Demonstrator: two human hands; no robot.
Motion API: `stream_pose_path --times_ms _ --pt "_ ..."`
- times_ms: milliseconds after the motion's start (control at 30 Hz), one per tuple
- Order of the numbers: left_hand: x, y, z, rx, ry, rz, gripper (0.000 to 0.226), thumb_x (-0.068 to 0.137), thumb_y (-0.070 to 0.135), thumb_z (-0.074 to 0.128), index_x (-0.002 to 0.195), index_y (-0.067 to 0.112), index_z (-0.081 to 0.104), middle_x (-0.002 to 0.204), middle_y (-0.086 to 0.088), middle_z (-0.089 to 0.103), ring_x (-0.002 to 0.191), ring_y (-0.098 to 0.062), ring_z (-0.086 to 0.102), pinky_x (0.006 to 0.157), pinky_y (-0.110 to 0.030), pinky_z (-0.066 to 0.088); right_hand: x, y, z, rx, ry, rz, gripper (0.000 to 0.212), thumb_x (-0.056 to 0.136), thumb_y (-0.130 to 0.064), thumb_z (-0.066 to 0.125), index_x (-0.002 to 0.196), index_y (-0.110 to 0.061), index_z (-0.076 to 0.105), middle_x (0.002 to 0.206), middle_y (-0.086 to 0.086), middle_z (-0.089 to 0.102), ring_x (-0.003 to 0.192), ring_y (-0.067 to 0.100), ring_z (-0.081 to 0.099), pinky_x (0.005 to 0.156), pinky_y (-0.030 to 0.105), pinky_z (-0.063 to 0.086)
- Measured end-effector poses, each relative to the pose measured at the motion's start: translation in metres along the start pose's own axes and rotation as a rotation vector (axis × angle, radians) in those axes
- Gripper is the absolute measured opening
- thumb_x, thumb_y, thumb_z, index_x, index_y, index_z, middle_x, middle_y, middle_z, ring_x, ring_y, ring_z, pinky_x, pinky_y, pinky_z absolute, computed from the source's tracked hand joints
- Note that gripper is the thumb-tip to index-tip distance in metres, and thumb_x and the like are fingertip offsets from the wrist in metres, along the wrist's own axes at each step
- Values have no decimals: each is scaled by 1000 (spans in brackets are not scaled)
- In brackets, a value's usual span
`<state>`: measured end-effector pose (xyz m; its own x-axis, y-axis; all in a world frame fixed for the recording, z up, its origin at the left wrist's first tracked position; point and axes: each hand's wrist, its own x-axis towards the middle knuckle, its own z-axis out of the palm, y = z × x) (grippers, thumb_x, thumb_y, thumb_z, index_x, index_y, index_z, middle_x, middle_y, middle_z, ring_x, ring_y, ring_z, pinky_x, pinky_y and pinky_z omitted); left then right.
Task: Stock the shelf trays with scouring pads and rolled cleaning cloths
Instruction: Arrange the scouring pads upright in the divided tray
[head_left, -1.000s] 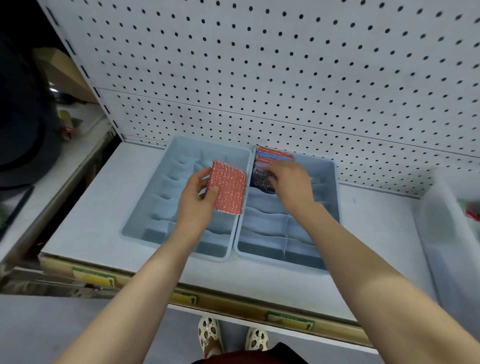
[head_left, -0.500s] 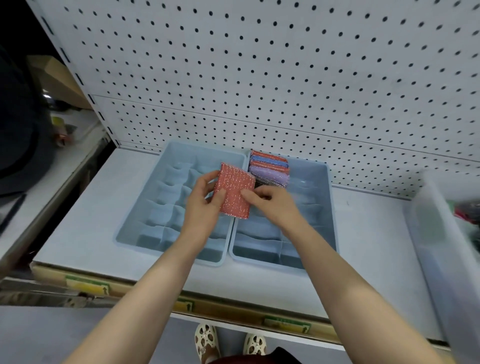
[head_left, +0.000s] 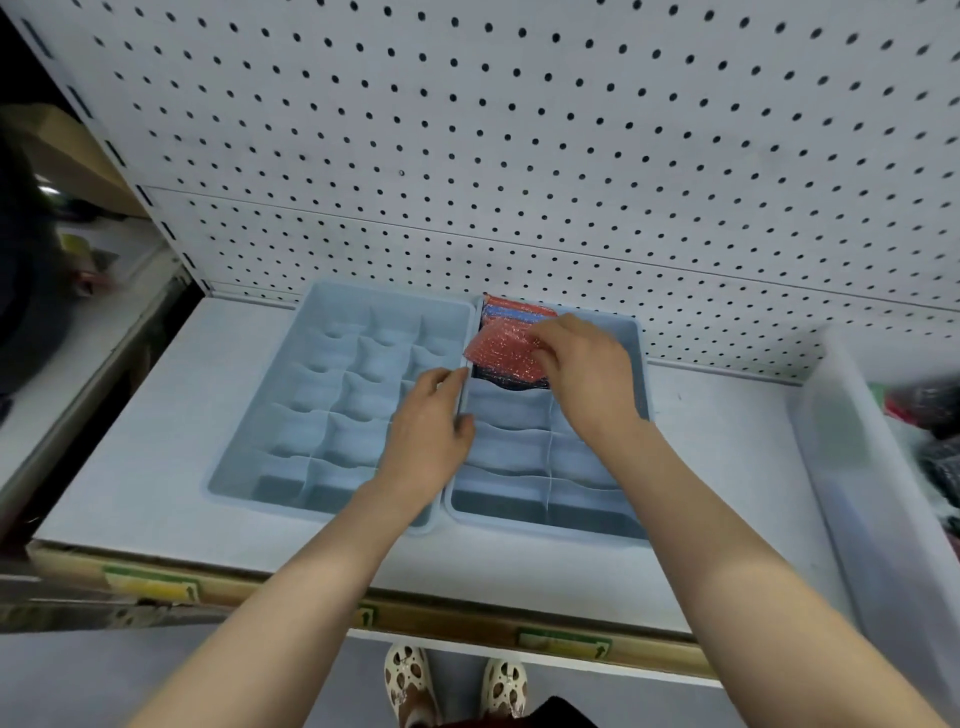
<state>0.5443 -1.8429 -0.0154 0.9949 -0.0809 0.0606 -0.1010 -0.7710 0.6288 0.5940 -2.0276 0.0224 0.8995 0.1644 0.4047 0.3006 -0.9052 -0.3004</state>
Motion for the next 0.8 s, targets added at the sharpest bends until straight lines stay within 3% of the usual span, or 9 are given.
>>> stream_pose_path --times_ms 67,133,300,400,467,533,633,667,800 --pt "-1 0 1 -1 9 -6 57 91 13 57 146 14 41 141 -10 45 117 -28 53 99 -39 46 -1 -1 11 -109 -1 -43 30 65 7 72 88 -11 72 78 8 66 62 33 61 47 27 39" --pt "-3 -1 4 -19 22 -7 58 91 11 56 146 14 41 141 -10 45 116 -27 52 98 -38 46 -1 1 15 -162 -8 -53 31 58 10 71 82 -9 71 71 10 62 54 32 56 46 23 28" --pt "-5 1 9 -19 66 -14 57 90 7 56 146 9 41 140 -13 45 124 -28 46 99 -33 42 6 2 2 -250 28 -144 29 60 7 63 81 -10 72 70 7 61 62 29 55 47 22 25" --pt "-8 7 14 -3 76 -14 60 89 3 55 147 7 38 139 -15 43 123 -29 45 97 -32 43 3 -7 10 -273 -39 -187 23 50 6 65 68 -8 67 63 6 56 61 27 54 46 22 20" --pt "-11 9 17 9 76 -13 62 88 -1 54 147 6 36 138 -17 43 121 -31 44 96 -34 44 4 -11 21 -254 -102 -163 30 43 10 74 65 -8 65 61 7 54 60 27 54 44 22 21" --pt "-14 8 19 9 84 -18 62 88 -2 54 147 5 36 137 -18 42 120 -32 45 95 -36 45 8 -10 23 -210 -109 -109 32 48 7 79 74 -9 71 66 7 61 64 29 58 42 23 31" --pt "-20 6 20 -14 102 -36 61 89 -2 53 148 5 35 136 -18 42 120 -30 44 95 -35 45 7 -5 20 -133 -165 -86 38 65 -16 85 101 -15 73 89 7 73 82 32 64 66 36 49" --pt "-22 7 19 -14 105 -36 61 90 -2 53 148 5 35 136 -18 42 120 -30 44 95 -35 45 6 -5 19 -141 -188 -99 40 63 -20 86 101 -16 73 87 7 73 81 32 64 69 37 48" --pt "-26 7 18 -2 95 -24 61 91 -1 52 148 5 34 139 -17 41 122 -29 44 96 -35 46 6 -8 22 -244 -144 -87 28 53 -6 85 74 -17 70 63 2 63 61 28 58 56 29 41"
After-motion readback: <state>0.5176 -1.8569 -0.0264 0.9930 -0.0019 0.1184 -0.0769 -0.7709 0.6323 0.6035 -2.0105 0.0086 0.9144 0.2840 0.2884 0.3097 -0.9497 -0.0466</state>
